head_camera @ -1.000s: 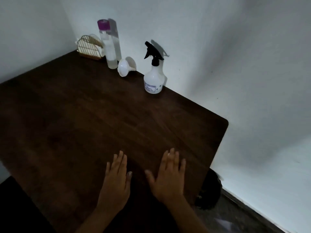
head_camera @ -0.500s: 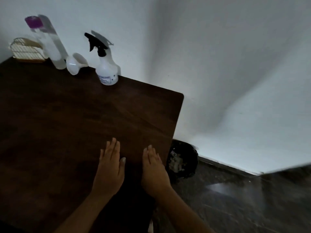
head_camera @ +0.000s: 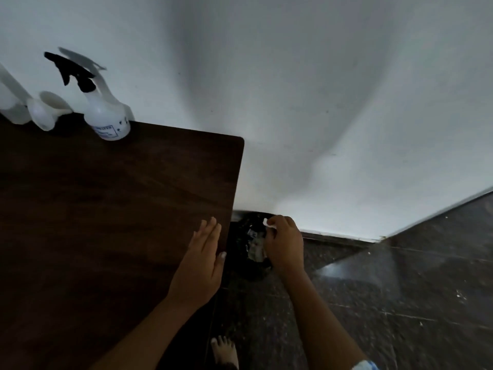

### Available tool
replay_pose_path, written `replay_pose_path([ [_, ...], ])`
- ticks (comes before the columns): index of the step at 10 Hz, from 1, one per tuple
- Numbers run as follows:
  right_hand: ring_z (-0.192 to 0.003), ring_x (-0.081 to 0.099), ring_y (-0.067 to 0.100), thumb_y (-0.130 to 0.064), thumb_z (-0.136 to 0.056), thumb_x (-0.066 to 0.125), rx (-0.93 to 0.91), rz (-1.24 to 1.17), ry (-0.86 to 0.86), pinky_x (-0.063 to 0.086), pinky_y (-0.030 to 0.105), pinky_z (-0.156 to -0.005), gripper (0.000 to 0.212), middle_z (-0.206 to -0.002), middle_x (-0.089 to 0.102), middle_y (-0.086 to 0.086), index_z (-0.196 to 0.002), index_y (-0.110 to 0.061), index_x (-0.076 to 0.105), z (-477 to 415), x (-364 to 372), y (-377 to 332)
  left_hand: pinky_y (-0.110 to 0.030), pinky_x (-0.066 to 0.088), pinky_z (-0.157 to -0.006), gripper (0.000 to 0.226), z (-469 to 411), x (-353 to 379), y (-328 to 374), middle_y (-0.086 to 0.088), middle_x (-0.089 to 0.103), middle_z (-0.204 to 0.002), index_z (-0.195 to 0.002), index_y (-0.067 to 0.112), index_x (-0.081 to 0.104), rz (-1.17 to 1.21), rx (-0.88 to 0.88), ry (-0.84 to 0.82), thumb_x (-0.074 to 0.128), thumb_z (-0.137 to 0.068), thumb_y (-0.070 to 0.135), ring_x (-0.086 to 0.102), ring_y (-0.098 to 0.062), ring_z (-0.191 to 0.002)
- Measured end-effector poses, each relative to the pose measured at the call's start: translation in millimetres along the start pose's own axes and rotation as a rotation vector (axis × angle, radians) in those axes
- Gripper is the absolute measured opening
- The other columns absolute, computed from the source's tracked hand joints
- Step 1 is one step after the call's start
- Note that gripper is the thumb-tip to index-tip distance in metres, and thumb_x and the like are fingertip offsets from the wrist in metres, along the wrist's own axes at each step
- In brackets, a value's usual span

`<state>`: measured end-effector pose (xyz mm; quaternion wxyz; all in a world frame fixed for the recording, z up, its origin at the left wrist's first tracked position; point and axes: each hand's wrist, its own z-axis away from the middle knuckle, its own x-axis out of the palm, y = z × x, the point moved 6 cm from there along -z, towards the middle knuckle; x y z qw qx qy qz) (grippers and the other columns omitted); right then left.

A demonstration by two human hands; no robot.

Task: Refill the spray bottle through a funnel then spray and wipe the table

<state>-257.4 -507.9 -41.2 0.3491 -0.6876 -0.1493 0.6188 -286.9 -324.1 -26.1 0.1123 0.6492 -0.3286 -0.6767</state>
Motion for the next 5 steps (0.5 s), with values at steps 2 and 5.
replay_pose_path([
  [2, -0.121, 0.048, 0.031, -0.002, -0.088, 0.047, 0.029, 0.025, -0.178, 0.039, 0.033, -0.097, 0.039, -0.133, 0.050, 0.018, -0.127, -0.001, 0.050, -34, 24, 29, -0.026, 0.004, -0.116, 0.066, -5, 10, -4, 0.007, 0.009, -0.151, -0.144, 0.012, 0.019, -0.025, -0.031, -0.039, 0.020, -0.087, 0.045, 0.003, -0.010, -0.142],
  [5, -0.122, 0.047, 0.042, -0.004, -0.083, 0.054, 0.264, 0.183, -0.494, 0.046, 0.042, -0.091, 0.069, -0.153, 0.010, 0.022, -0.144, -0.015, 0.024, -79, 84, 101, -0.026, 0.007, -0.114, 0.066, -10, 0, -33, 0.011, 0.008, -0.151, -0.143, 0.018, 0.017, 0.020, -0.151, -0.040, 0.020, -0.085, 0.050, -0.002, 0.000, -0.140],
])
